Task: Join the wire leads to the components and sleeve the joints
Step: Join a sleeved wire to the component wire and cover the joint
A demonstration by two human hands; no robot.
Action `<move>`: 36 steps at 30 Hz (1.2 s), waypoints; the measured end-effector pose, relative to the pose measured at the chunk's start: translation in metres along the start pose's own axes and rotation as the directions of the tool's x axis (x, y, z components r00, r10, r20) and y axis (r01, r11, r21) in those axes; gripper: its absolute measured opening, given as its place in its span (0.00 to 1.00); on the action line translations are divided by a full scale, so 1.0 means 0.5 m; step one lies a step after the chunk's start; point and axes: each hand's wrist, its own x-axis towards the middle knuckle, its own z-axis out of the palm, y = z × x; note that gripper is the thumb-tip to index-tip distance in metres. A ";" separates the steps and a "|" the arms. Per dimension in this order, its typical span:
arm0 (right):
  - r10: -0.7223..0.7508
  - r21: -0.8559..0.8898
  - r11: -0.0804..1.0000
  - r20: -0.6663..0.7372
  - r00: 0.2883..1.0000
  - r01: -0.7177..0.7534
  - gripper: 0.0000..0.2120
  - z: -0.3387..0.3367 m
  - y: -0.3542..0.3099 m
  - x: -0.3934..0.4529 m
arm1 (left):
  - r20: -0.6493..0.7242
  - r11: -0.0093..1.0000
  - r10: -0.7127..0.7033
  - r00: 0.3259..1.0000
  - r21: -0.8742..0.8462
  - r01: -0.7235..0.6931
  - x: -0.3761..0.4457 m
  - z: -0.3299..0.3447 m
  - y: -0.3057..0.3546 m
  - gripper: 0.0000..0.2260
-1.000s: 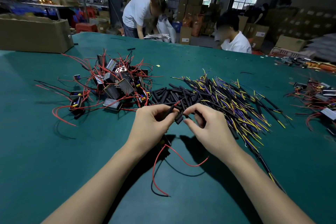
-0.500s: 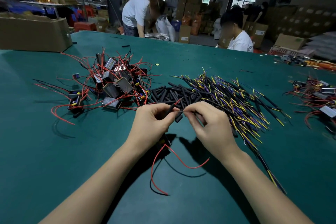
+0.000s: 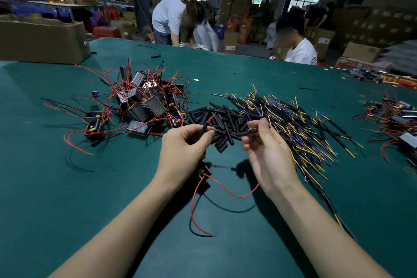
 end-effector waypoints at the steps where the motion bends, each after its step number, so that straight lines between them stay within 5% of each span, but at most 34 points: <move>1: 0.016 0.024 1.000 -0.030 0.999 -0.015 0.12 0.001 0.003 -0.001 | -0.003 1.000 0.000 1.000 -0.002 0.000 0.000 0.000 0.000 0.04; 9: 0.125 0.195 0.975 -0.092 0.988 -0.105 0.11 0.004 0.006 -0.001 | -0.003 1.000 -0.007 1.000 -0.014 0.007 -0.002 0.000 0.002 0.04; 36: 0.170 0.235 0.957 0.011 0.985 -0.168 0.10 0.024 0.010 -0.022 | -0.005 0.997 0.077 0.997 -0.032 -0.077 -0.002 0.008 0.004 0.02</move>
